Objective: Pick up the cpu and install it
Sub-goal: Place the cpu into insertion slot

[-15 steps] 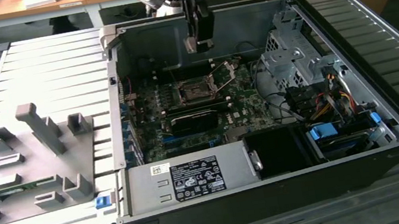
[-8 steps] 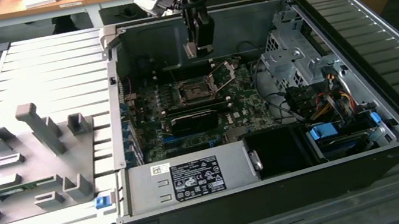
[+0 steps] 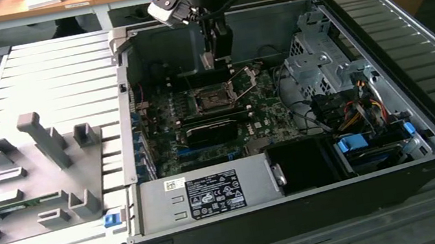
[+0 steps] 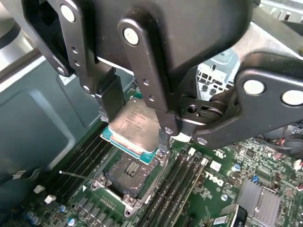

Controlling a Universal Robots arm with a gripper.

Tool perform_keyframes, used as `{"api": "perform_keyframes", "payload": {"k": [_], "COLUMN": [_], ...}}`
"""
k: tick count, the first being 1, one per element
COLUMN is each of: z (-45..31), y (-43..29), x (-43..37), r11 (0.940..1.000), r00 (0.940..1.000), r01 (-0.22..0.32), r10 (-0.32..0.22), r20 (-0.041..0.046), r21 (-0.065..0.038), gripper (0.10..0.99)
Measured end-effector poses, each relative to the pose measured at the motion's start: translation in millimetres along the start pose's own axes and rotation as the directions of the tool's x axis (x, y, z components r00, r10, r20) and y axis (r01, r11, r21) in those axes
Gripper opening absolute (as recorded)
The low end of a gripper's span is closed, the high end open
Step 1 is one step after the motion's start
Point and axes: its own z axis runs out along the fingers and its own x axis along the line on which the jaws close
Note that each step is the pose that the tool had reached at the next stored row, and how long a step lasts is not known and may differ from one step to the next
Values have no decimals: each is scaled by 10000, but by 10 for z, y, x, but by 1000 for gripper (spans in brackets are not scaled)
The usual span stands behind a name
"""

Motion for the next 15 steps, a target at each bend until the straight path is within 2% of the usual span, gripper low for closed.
{"api": "perform_keyframes", "payload": {"k": [4,11,15], "z": [34,162,236], "y": [-2,-6,-12], "x": [16,86,93], "r11": [10000,9999,9999], "r00": [10000,9999,9999], "r01": [-11,-104,-105], "r10": [11,104,105], "r20": [3,9,8], "r21": [0,-1,-1], "gripper": [529,529,529]}}
